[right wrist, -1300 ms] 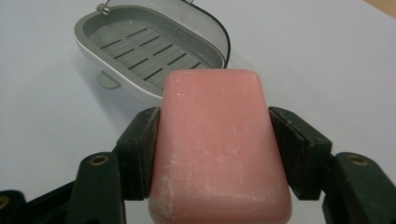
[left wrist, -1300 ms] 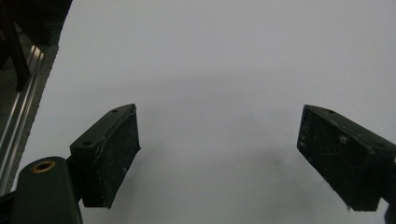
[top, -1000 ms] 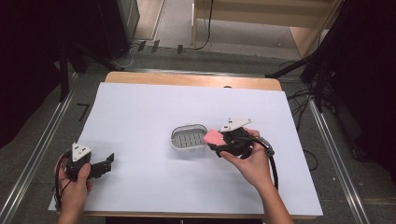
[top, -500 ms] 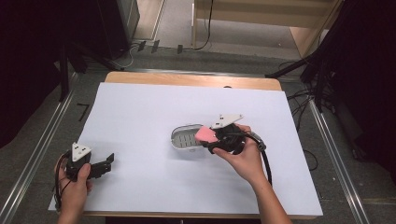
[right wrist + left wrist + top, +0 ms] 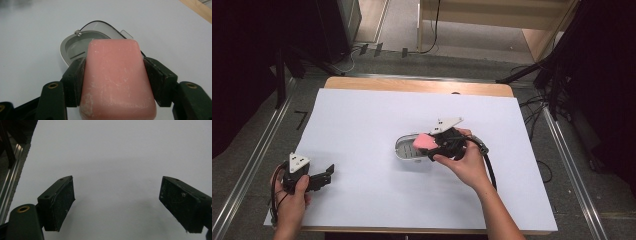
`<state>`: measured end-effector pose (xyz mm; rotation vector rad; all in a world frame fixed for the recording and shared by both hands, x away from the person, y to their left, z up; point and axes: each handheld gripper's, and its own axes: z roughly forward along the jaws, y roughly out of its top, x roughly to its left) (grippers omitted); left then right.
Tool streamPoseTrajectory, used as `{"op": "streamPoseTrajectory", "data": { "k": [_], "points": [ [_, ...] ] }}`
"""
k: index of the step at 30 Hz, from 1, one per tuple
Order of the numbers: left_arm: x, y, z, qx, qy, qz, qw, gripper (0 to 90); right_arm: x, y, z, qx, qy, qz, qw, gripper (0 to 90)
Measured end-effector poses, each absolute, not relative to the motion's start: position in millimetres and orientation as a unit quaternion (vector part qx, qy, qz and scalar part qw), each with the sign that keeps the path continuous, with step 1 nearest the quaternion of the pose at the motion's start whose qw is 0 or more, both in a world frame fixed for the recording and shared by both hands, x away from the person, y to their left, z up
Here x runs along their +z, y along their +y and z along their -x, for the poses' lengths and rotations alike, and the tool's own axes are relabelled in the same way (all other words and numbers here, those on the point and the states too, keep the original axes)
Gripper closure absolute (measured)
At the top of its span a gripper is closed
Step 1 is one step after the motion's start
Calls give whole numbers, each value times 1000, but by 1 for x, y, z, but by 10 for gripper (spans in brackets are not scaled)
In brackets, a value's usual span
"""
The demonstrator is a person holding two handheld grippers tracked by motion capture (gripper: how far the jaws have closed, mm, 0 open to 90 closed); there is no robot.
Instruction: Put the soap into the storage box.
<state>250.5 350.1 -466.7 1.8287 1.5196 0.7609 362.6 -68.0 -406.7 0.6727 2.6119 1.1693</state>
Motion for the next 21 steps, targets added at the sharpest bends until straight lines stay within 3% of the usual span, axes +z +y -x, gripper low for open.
{"op": "streamPoseTrajectory", "data": {
  "k": [21],
  "points": [
    [-467,350,-251,287,578,-695,316,138,-416,-44,-380,396,897,-189,65,385]
  ]
}}
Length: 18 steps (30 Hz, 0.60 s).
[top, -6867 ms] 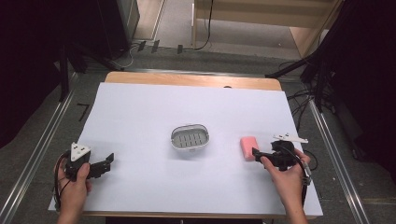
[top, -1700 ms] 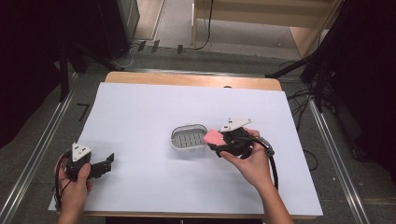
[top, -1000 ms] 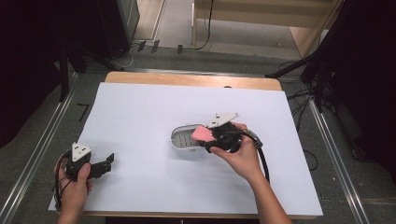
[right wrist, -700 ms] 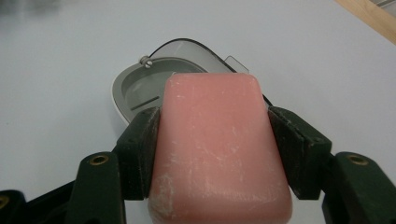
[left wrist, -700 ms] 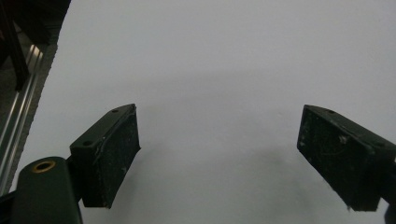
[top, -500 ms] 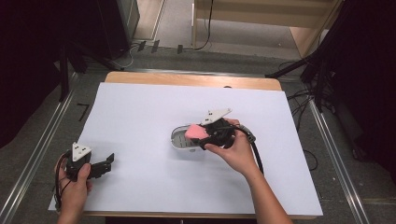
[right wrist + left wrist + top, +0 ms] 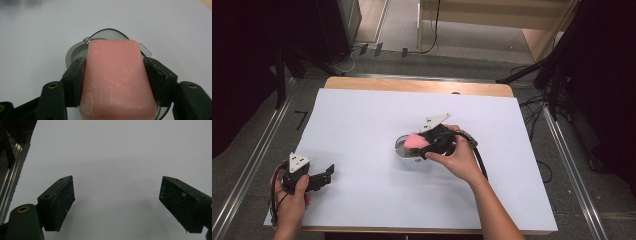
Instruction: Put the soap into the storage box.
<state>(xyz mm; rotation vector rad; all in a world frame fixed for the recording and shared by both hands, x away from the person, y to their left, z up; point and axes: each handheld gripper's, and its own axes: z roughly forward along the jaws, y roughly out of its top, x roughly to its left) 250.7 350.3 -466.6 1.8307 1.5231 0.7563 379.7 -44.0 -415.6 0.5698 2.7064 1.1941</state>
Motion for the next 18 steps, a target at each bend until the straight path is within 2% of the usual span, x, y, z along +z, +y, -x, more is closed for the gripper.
{"op": "streamPoseTrajectory", "data": {
  "k": [11,18],
  "points": [
    [-467,350,-251,287,578,-695,316,138,-419,-44,-382,397,894,-199,58,383],
    [-467,350,-251,287,578,-695,317,138,-412,-45,-377,409,885,-216,58,351]
  ]
}}
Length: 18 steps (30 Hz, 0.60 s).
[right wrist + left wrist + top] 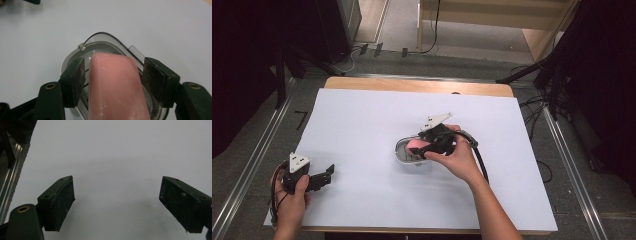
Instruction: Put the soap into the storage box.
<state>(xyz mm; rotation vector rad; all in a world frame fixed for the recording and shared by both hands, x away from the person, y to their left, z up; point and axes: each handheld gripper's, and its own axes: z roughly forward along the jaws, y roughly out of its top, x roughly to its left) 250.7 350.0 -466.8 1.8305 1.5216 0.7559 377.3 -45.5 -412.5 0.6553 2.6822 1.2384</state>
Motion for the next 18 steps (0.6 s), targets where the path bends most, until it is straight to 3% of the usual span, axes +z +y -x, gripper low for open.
{"op": "streamPoseTrajectory", "data": {
  "k": [10,15,17,18],
  "points": [
    [-467,350,-251,287,577,-696,316,138,-411,-58,-368,420,872,-242,70,363],
    [-467,350,-251,287,577,-696,316,138,-412,-79,-359,446,856,-258,49,623],
    [-467,350,-251,288,577,-696,314,138,-413,-86,-356,453,849,-268,53,673],
    [-467,350,-251,288,577,-696,315,138,-414,-92,-352,459,840,-282,60,762]
  ]
}}
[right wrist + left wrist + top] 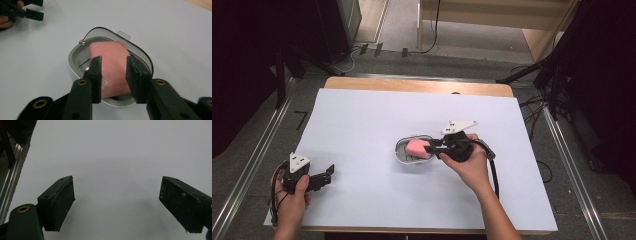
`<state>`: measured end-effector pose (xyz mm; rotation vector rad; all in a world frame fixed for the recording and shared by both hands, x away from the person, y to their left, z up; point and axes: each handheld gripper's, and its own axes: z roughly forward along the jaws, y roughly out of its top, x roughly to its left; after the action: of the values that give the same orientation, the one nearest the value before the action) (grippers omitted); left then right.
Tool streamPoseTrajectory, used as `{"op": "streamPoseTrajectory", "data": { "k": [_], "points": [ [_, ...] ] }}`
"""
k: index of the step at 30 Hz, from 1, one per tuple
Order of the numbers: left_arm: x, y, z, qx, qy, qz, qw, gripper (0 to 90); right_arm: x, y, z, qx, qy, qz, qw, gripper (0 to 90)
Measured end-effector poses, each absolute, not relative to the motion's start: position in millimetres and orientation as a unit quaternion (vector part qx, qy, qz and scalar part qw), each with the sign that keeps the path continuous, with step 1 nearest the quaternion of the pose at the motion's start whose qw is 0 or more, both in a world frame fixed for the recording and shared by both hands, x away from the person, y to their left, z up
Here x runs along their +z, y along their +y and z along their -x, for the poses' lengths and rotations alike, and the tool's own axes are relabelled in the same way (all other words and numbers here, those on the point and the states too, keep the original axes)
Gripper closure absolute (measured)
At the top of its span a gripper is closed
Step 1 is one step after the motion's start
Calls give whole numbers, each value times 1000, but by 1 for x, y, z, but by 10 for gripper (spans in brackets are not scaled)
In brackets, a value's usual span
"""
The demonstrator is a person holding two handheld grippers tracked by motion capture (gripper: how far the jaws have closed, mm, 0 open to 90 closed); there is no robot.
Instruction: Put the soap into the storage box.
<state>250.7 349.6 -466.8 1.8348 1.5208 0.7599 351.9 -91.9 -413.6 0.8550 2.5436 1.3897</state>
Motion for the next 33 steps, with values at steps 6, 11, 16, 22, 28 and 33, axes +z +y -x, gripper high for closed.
{"op": "streamPoseTrajectory", "data": {
  "k": [6,11,16,22,28,33],
  "points": [
    [-467,349,-251,289,577,-697,313,138,-421,-102,-345,444,832,-322,83,851],
    [-467,349,-251,289,578,-695,314,138,-430,-96,-345,424,835,-337,101,878],
    [-467,349,-251,289,578,-695,314,138,-434,-90,-347,423,831,-344,110,881],
    [-467,349,-251,289,577,-696,314,138,-435,-87,-344,425,831,-339,119,836],
    [-467,349,-251,289,578,-696,314,138,-429,-102,-341,437,816,-357,124,736],
    [-467,348,-251,290,578,-696,313,138,-430,-114,-338,439,811,-367,122,659]
  ]
}}
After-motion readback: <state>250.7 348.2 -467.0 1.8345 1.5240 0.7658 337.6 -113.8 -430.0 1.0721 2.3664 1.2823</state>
